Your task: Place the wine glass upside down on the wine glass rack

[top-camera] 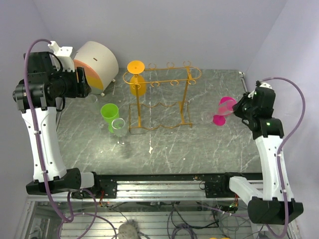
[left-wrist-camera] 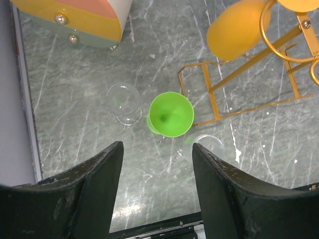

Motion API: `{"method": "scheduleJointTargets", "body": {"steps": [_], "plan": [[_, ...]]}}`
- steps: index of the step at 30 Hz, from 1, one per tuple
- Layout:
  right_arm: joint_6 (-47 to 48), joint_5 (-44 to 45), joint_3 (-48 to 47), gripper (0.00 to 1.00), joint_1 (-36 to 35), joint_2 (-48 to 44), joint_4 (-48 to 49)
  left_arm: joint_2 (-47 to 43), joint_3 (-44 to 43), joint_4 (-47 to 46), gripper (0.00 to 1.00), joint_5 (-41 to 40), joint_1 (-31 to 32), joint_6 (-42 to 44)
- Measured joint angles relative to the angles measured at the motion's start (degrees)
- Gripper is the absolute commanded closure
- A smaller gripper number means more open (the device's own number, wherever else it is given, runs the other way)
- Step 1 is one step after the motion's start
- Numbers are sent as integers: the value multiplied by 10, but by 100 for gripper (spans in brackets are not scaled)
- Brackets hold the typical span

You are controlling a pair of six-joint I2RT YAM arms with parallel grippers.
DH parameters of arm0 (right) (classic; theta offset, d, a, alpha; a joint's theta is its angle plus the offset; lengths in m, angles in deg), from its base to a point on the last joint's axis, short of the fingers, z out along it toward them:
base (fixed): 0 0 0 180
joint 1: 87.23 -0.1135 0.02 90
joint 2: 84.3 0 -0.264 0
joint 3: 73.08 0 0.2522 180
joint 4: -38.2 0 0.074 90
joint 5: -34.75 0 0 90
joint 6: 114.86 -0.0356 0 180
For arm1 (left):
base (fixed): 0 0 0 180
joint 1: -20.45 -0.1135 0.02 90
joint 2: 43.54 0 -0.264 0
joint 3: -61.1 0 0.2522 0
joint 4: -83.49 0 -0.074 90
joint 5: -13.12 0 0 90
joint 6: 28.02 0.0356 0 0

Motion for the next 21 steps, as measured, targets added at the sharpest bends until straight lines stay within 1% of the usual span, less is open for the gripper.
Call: {"method": "scheduleJointTargets", "body": {"steps": [6, 10, 12, 15, 18, 20, 21], "plan": [[-3, -19, -52, 100, 0, -35, -8, -19, -24, -4, 28, -41, 0, -33], [-3, -4, -108, 100, 0, -35, -29, -32, -57, -17, 25, -79, 0, -82], [-2, 17, -146, 100, -1, -32, -38, -41, -67, -25, 24, -81, 0, -104], [5, 43, -201, 100, -3, -27, -34, -47, -86, -31, 23, -75, 0, -133], [8, 49, -227, 100, -4, -31, 1, -41, -112, -42, 23, -53, 0, -162], [6, 38, -228, 100, -5, -36, 39, -39, -111, -65, 21, -18, 0, -192], [4, 31, -228, 100, -5, -37, 54, -42, -97, -89, 18, 9, -1, -213]]}}
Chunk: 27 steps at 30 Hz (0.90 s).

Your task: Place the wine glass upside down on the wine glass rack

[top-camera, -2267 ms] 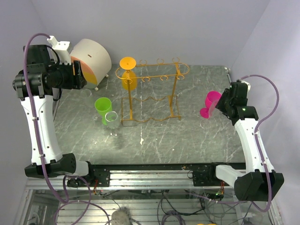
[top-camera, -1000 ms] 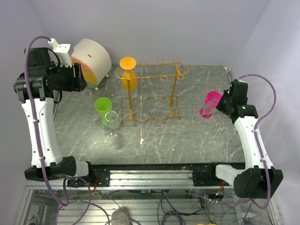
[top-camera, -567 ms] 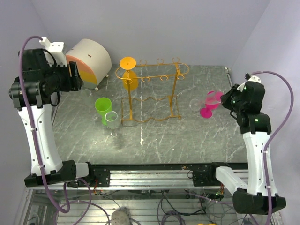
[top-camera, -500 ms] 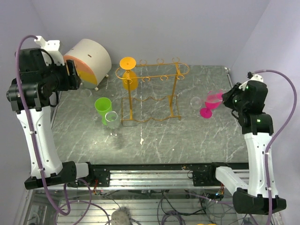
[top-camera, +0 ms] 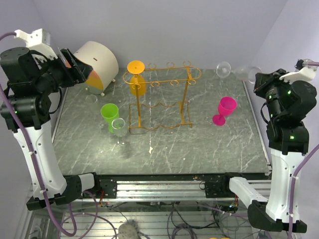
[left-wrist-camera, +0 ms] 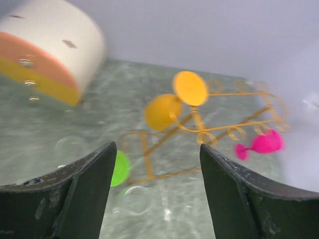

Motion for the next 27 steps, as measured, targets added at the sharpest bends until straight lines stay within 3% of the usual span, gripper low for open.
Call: {"method": "scheduleJointTargets", "body": {"steps": [2, 5, 7, 9, 14, 19, 27], "plan": [[-9, -21, 0, 100, 0, 1, 44, -12, 52, -57, 14, 66, -1, -55], [-29, -54, 2, 100, 0, 9, 110, -48, 209, -250, 4, 176, 1, -216], [-44, -77, 12, 100, 0, 14, 158, -64, 317, -413, 4, 213, 10, -362], [-61, -98, 36, 100, 0, 15, 205, -46, 361, -515, 5, 222, 37, -473], [-116, -147, 81, 100, 0, 31, 304, 36, 323, -629, 8, 223, 117, -606], [-160, -155, 117, 100, -28, 59, 404, 95, 272, -682, 8, 210, 168, -675], [-84, -57, 125, 100, -250, 136, 518, 168, 257, -709, 5, 181, 245, -729]]}}
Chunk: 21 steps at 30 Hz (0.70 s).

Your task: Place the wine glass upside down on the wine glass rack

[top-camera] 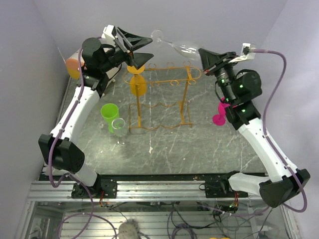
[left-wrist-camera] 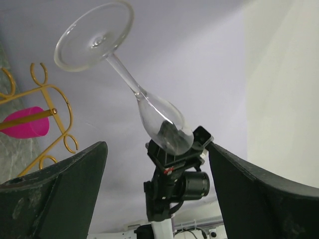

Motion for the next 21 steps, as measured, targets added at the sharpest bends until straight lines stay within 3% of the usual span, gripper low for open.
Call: {"method": "scheduleJointTargets", "body": {"steps": [10, 21], "plan": [[42, 80, 41, 100, -71, 44, 136, 46, -27, -3, 4, -42, 6, -30], [93, 123, 59, 100, -159, 65, 202, 52, -27, -15, 13, -50, 6, -45]]}}
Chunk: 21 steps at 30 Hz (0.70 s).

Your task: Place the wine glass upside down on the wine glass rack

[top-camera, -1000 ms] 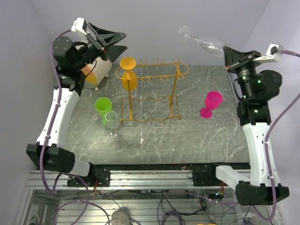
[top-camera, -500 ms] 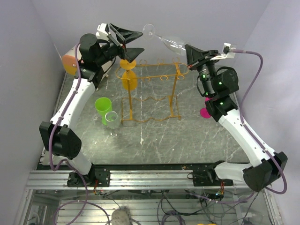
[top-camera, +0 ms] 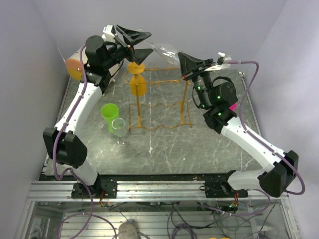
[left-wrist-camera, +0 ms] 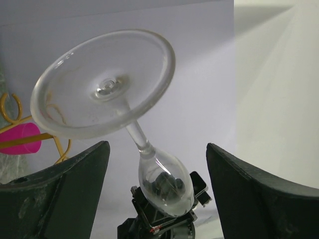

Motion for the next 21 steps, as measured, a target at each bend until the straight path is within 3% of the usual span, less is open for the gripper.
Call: {"method": "scheduleJointTargets", "body": {"steps": [7, 21], "plan": [[49, 44, 1, 100, -61, 12, 33, 0, 0, 0, 29, -4, -5, -1], [311, 220, 1, 100, -224, 99, 204, 0, 0, 3, 35, -4, -21, -4]]}}
